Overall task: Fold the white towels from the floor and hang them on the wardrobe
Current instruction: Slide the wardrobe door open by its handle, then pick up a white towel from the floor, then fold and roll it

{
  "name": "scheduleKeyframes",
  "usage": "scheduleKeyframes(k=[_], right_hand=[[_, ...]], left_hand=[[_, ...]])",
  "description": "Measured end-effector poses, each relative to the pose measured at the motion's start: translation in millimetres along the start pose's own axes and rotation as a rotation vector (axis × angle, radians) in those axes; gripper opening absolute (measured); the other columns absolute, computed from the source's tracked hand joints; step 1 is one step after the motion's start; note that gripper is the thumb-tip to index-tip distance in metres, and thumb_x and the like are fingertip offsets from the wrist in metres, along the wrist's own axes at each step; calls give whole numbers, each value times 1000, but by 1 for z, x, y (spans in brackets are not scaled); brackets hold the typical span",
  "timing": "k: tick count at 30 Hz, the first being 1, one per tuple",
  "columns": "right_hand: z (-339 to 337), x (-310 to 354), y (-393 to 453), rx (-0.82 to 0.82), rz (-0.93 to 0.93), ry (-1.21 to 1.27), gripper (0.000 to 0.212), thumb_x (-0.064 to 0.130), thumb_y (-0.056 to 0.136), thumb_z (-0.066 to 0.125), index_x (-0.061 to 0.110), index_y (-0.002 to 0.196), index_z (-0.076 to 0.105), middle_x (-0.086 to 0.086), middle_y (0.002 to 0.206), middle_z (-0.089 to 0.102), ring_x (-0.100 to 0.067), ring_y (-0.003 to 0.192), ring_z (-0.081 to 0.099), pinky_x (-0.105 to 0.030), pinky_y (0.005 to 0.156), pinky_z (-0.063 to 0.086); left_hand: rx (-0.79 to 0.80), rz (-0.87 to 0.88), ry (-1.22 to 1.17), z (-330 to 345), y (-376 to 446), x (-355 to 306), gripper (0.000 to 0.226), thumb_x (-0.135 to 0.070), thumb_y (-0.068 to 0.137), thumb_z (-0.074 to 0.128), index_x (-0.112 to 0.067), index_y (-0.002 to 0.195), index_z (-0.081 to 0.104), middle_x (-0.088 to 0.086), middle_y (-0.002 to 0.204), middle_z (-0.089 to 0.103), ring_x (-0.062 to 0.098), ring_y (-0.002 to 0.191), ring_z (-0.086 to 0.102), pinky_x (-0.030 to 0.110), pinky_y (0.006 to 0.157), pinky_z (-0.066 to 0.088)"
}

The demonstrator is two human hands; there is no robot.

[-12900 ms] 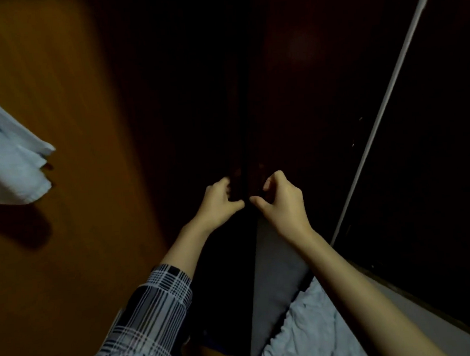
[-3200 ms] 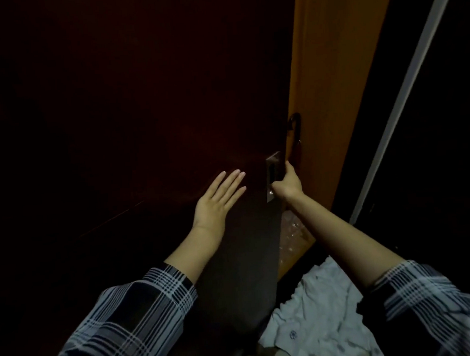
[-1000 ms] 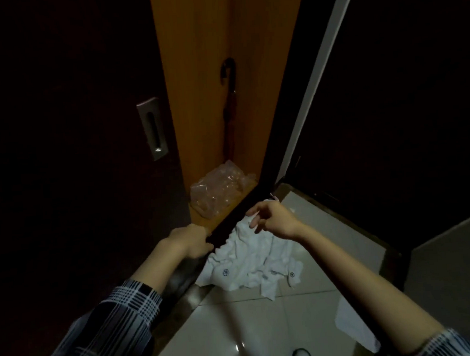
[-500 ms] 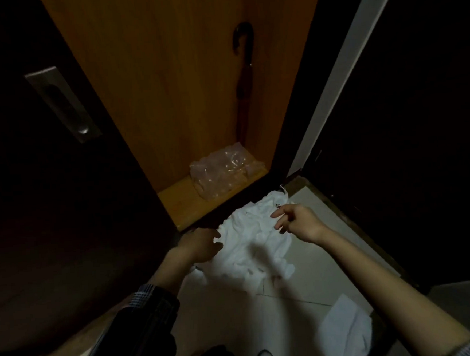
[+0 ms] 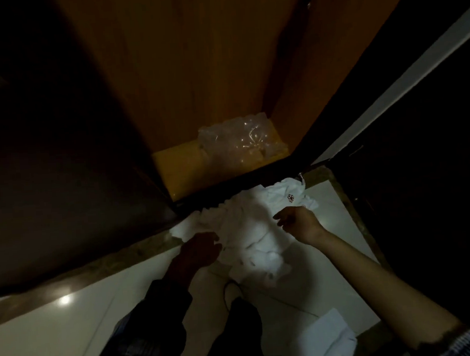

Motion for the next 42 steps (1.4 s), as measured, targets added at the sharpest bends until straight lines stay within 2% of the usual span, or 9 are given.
scheduleKeyframes(k=[4, 11, 15, 20, 24, 28, 31, 37, 42], right_hand=[[11, -21, 58, 38, 30, -9, 37, -8, 85, 50, 9, 112, 66, -9, 108, 68, -19, 102, 62, -5, 62, 39], [64, -82, 147, 127, 86, -18, 29, -10, 89, 51, 2, 111, 66, -17, 112, 66, -30, 107, 61, -26, 83, 49], [105, -116, 197, 224, 22, -142, 28, -3, 89, 54, 3, 114, 66, -16, 116, 65, -28, 108, 60, -7, 67, 40], [156, -159, 263, 330, -30, -270, 30, 2, 90, 54, 7, 118, 64, -13, 129, 57, -27, 119, 52, -24, 90, 40], [186, -194, 306, 357, -75, -325, 35, 0, 87, 55, 5, 122, 60, -14, 131, 55, -27, 122, 50, -27, 96, 38], [210, -229, 352, 323, -125, -379, 42, 5, 88, 56, 5, 130, 52, -14, 135, 52, -27, 126, 47, -25, 95, 34], [231, -252, 389, 284, -98, -322, 55, 6, 89, 57, 5, 140, 40, -16, 137, 49, -28, 125, 47, -21, 88, 32], [269, -268, 450, 136, -183, -204, 79, 9, 89, 62, 1, 150, 13, -15, 156, 19, -27, 145, 18, -23, 108, 14], [285, -285, 476, 21, -180, -284, 64, 31, 86, 67, 1, 138, 43, -21, 138, 47, -34, 129, 42, -38, 103, 32]], left_hand=[[4, -32, -64, 16, 48, 2, 48, -43, 101, 32, -19, 142, 39, 3, 153, 31, 20, 141, 26, 26, 111, 23], [43, -103, -113, 56, 141, 13, 44, -33, 102, 38, -18, 144, 37, 6, 151, 35, 22, 136, 35, 27, 106, 29], [38, -150, -177, 87, 190, 22, 43, -32, 102, 39, -17, 141, 41, 7, 146, 42, 22, 131, 42, 26, 101, 36], [15, -246, -224, 133, 248, 44, 40, -27, 101, 40, -13, 138, 46, 11, 144, 44, 26, 129, 44, 27, 97, 40], [-28, -321, -266, 171, 293, 59, 40, -28, 100, 41, -16, 138, 46, 11, 143, 44, 26, 129, 43, 30, 99, 38], [-114, -375, -393, 207, 339, 69, 36, -22, 98, 42, -18, 133, 53, 10, 135, 52, 26, 122, 50, 32, 95, 42], [-216, -425, -683, 237, 370, 82, 31, -13, 94, 47, -14, 120, 63, 13, 123, 62, 29, 110, 60, 36, 94, 49], [-416, -454, -994, 281, 414, 102, 27, -4, 92, 46, -8, 109, 66, 11, 99, 69, 23, 80, 66, 26, 78, 50], [-498, -436, -953, 294, 428, 106, 25, -6, 92, 46, -15, 105, 65, 10, 104, 69, 25, 91, 67, 33, 87, 51]])
Point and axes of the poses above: each hand's wrist, its own y-axis towards the middle knuckle, its own z-axis out of the palm, x = y × z, the point moved 10 cm from there along y, towards the middle knuckle
